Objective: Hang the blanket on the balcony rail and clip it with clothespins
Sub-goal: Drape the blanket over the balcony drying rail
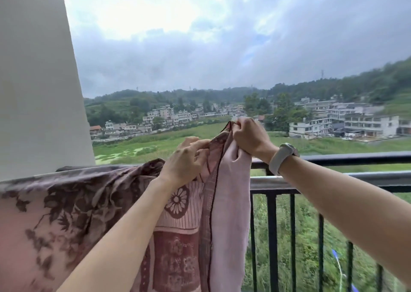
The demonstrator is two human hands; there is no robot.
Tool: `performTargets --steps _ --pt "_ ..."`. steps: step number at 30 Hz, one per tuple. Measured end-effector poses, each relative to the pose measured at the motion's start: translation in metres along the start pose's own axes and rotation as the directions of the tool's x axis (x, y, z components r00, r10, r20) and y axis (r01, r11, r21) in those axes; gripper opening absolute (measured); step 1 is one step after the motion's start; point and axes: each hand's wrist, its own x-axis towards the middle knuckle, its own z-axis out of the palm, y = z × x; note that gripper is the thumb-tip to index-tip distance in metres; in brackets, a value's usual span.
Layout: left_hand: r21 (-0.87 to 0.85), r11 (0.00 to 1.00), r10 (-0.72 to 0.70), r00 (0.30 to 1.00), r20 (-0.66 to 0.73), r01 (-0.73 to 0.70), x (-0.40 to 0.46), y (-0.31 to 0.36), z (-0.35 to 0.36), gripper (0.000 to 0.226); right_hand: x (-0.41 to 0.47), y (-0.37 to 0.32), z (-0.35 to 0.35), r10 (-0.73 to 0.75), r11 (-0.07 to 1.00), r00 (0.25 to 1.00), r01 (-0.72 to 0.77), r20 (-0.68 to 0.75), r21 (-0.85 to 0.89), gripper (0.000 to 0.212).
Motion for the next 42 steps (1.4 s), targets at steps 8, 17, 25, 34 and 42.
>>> performTargets --steps 8,17,25,34,42 --pt "-0.019 0.997 0.081 0.997 0.015 -0.081 0.023 0.106 0.074 0.026 -0.024 0.108 -0.12 0.16 0.958 0.968 -0.199 -0.195 -0.205 0.019" --pt "-0.17 0.973 0.147 0.986 -0.08 -0.159 0.05 0.221 0.129 0.025 -0.058 0.205 -0.234 0.313 0.874 0.829 -0.442 -0.463 -0.2 0.023" --pt "-0.11 0.958 0.255 0.961 -0.107 -0.267 0.029 0.244 0.167 0.023 -0.12 0.224 -0.216 -0.055 0.951 0.985 0.001 -0.166 -0.31 0.032" --pt "-0.091 0.946 0.3 0.946 -0.124 -0.312 0.003 0.241 0.166 0.015 -0.158 0.228 -0.228 -0.355 0.739 0.925 0.365 0.134 -0.566 0.023" --pt "-0.222 0.948 0.172 0.953 -0.25 -0.23 0.017 0.273 0.171 0.009 -0.144 0.242 -0.253 -0.041 0.953 0.985 -0.011 -0.165 -0.304 0.009"
